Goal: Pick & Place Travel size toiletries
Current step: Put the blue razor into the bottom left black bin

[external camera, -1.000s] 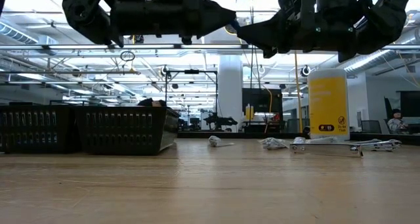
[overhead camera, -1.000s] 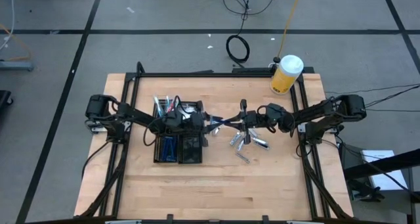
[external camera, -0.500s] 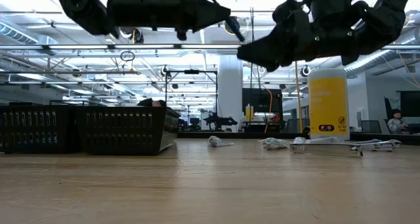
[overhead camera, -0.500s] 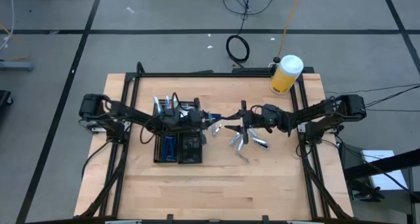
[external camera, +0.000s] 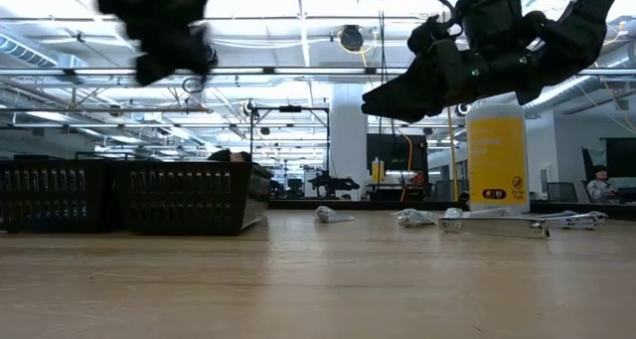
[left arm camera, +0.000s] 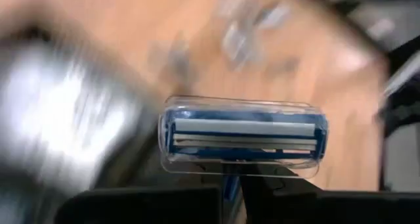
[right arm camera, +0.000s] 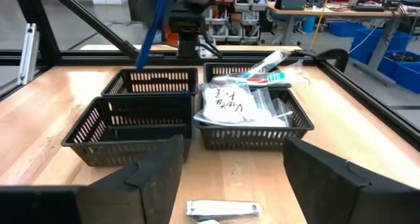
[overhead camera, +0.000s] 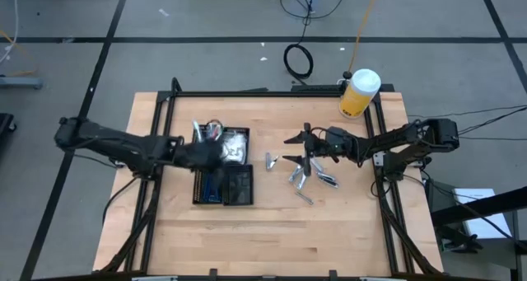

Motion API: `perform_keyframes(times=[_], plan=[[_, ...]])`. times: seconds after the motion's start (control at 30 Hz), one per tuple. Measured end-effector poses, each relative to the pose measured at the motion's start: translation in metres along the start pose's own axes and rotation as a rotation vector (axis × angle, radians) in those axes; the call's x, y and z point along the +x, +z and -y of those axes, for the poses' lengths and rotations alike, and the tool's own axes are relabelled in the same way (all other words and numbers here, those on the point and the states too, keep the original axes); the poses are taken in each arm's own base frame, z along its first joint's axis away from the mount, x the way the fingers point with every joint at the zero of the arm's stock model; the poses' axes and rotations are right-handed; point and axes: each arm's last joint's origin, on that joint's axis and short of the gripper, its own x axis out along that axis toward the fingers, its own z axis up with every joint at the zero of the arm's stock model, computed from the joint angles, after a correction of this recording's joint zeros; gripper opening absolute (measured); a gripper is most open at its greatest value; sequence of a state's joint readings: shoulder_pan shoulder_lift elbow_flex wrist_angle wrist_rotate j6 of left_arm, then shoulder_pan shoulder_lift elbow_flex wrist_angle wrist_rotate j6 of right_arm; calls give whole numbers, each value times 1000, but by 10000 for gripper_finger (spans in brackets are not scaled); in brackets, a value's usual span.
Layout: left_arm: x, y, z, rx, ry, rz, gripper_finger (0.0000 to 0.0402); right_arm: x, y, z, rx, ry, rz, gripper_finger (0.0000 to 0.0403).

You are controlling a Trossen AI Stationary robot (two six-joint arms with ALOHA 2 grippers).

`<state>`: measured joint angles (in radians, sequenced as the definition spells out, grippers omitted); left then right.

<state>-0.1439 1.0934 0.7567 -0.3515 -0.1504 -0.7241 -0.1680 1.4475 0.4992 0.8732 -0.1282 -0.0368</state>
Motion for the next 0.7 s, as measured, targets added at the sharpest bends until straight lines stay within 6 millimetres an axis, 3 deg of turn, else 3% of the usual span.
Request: perform_keyframes(times=[0.13,0.3,0.7], plan=[[-10,-33,0,-174,125,-203,15,0,0,2,2,-8,-4,243],[-7,-58,2,-269,198,-293,14,0,0,2,2,-8,-3,238],[0,-60,-2,-246,250,-256,117,0,0,2,53,-5,-3,241]])
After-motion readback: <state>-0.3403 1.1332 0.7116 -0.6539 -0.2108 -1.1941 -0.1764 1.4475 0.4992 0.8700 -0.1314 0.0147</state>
